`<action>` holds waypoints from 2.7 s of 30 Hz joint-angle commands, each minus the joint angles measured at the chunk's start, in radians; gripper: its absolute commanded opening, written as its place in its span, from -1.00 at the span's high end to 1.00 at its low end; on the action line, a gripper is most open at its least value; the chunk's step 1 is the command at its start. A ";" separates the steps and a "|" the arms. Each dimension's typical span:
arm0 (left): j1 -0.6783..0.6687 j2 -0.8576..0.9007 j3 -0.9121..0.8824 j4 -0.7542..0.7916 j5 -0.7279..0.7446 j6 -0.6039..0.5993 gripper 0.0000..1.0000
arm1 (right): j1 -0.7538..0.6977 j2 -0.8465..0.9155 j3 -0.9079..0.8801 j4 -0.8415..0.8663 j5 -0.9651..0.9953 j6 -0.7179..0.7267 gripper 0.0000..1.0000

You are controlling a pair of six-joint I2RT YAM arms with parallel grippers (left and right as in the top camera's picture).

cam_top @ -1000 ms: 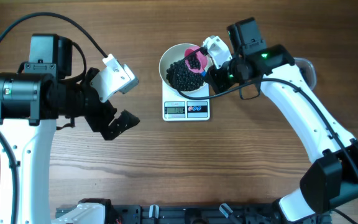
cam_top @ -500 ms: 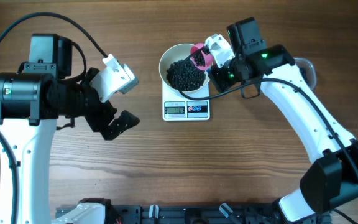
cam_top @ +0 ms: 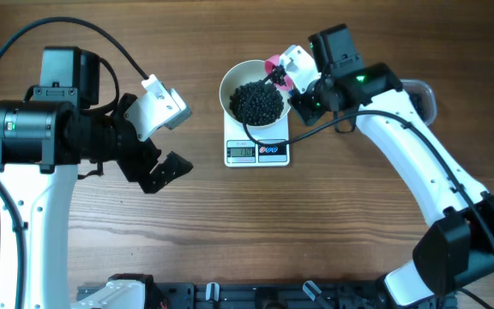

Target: Scoop item into bowl and weigh 150g on scale

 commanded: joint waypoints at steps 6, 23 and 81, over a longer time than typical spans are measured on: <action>0.006 -0.009 0.011 -0.001 -0.003 0.012 -1.00 | 0.006 -0.011 -0.004 0.002 0.028 -0.031 0.91; 0.006 -0.009 0.011 -0.001 -0.003 0.012 -1.00 | 0.063 0.011 -0.004 0.016 0.153 -0.130 0.91; 0.006 -0.009 0.011 -0.001 -0.003 0.012 -1.00 | -0.320 -0.117 0.067 -0.361 0.240 0.291 0.91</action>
